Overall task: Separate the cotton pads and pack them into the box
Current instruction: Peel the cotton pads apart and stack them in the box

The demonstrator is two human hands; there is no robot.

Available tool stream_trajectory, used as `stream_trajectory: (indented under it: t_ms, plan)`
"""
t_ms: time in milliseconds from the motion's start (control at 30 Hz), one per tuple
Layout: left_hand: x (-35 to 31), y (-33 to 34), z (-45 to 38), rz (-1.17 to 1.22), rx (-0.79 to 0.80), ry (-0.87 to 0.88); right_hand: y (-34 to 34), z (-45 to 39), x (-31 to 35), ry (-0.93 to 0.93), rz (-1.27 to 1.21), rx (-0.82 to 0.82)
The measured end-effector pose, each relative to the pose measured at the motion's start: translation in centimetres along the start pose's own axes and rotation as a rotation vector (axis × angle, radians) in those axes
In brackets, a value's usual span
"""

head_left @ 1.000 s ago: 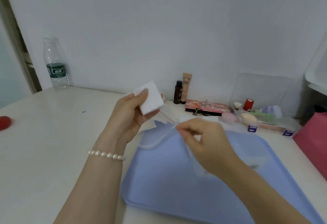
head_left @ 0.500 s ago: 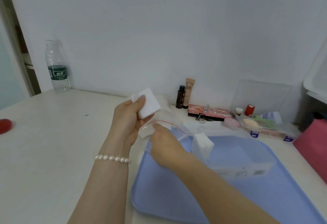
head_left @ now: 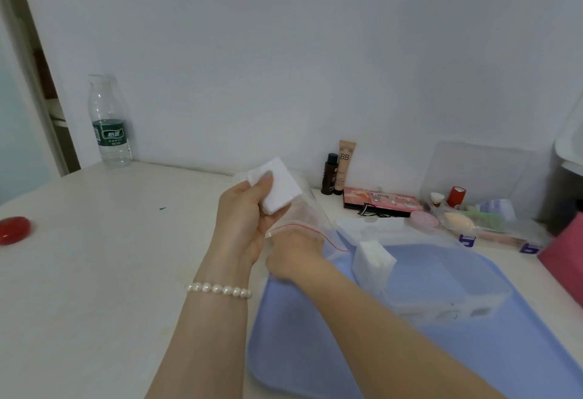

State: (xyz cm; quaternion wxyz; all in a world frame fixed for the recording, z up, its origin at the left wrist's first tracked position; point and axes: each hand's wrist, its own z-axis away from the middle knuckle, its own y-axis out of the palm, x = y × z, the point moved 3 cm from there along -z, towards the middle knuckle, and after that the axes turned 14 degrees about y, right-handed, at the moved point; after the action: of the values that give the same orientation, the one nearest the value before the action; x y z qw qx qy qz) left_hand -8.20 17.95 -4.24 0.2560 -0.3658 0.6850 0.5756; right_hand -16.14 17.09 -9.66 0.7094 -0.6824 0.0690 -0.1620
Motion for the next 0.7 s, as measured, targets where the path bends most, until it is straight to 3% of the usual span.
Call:
stream_trajectory:
  t_ms: [267, 533, 700]
  plan:
    - [0.1, -0.5, -0.4, 0.019, -0.037, 0.017, 0.2, -1.3, -0.9, -0.007, -0.125, 0.049]
    - [0.0, -1.0, -0.9, 0.035, -0.047, 0.046, 0.6, -0.5, 0.2, -0.3, 0.148, -0.319]
    - [0.3, -0.9, -0.7, 0.027, -0.025, 0.029, 1.2, -1.6, 0.2, -0.28, 0.272, -0.138]
